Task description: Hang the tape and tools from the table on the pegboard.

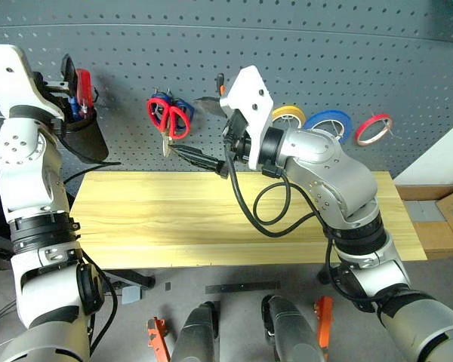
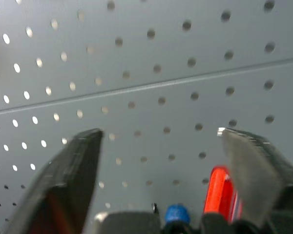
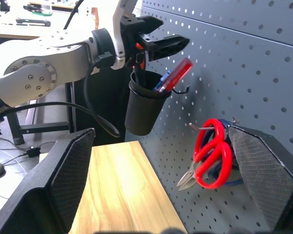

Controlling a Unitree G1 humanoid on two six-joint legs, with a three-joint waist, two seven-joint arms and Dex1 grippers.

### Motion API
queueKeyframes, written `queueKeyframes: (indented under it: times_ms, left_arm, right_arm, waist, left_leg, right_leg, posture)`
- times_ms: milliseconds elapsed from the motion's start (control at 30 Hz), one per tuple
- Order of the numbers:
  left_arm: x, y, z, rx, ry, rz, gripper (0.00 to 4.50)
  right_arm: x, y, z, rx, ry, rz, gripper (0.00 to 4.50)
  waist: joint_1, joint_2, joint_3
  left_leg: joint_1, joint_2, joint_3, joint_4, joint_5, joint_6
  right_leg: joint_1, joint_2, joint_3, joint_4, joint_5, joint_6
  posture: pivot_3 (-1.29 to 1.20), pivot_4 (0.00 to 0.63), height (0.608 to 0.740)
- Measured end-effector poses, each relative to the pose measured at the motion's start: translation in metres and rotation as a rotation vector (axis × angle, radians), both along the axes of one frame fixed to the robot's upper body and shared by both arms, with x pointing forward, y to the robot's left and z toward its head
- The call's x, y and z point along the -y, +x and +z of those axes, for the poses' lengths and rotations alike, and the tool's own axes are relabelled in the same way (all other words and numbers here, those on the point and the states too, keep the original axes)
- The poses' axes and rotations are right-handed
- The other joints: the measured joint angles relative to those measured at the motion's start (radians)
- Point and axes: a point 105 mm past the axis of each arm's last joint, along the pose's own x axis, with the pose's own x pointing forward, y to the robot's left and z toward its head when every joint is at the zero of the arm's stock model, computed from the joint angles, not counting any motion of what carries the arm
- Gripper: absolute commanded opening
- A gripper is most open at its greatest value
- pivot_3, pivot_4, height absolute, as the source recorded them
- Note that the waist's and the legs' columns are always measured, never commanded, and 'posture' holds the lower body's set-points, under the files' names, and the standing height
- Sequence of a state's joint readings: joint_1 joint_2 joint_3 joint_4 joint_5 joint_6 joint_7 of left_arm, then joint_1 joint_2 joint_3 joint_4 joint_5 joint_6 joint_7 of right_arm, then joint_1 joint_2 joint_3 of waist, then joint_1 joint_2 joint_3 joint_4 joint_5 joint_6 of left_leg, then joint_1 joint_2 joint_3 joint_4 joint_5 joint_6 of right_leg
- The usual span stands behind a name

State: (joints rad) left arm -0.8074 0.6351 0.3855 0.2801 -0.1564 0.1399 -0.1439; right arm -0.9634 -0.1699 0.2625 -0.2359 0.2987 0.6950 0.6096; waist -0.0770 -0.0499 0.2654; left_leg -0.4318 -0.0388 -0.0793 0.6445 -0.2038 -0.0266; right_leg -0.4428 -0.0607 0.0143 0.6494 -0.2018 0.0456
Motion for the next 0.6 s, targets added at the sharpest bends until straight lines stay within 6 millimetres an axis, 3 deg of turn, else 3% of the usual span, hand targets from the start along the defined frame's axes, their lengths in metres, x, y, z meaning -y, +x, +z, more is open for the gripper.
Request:
queueKeyframes:
  times_ms: [100, 267, 333, 433, 600]
  left_arm:
    - [0.028, -0.006, 0.013, 0.060, 0.041, -0.075, 4.18]
    - [0.101, -0.022, 0.024, 0.090, 0.098, -0.355, 4.18]
    - [0.124, -0.026, 0.015, 0.044, 0.105, -0.453, 4.18]
    - [0.144, -0.030, -0.001, -0.052, 0.090, -0.556, 4.18]
    - [0.178, -0.045, -0.065, -0.286, 0.099, -0.750, 4.18]
  right_arm:
    - [0.004, -0.002, 0.003, 0.013, 0.000, 0.011, 4.50]
    - [0.030, -0.011, 0.014, 0.042, 0.024, 0.039, 4.50]
    - [0.045, -0.011, 0.009, 0.022, 0.021, 0.028, 4.50]
    - [0.063, -0.010, -0.002, -0.028, 0.008, -0.004, 4.50]
    - [0.085, -0.010, -0.042, -0.149, -0.022, -0.089, 4.50]
  waist:
    - [0.001, -0.002, -0.001]
    - [0.003, -0.002, -0.008]
    - [0.003, -0.002, -0.016]
    - [-0.004, 0.001, -0.027]
    - [-0.008, 0.011, -0.056]
  left_leg:
    - [0.000, 0.000, 0.000, 0.000, 0.000, -0.001]
    - [0.000, 0.000, 0.001, 0.000, 0.000, -0.001]
    - [0.000, 0.000, 0.001, 0.000, 0.000, 0.000]
    - [0.000, 0.000, 0.002, 0.000, 0.000, 0.000]
    - [0.003, 0.001, 0.005, 0.000, 0.000, 0.001]
  right_leg:
    - [0.000, 0.000, 0.000, 0.000, 0.000, 0.000]
    - [0.001, -0.001, 0.000, -0.001, 0.000, 0.000]
    - [0.001, 0.000, 0.001, -0.001, 0.000, 0.000]
    - [0.001, 0.000, 0.001, 0.001, 0.000, 0.000]
    - [0.004, 0.001, 0.002, 0.000, 0.000, 0.000]
  posture:
    - [-0.10, 0.157, 0.740]
    - [-0.09, 0.145, 0.740]
    - [-0.08, 0.139, 0.740]
    - [-0.08, 0.126, 0.740]
    - [-0.09, 0.107, 0.740]
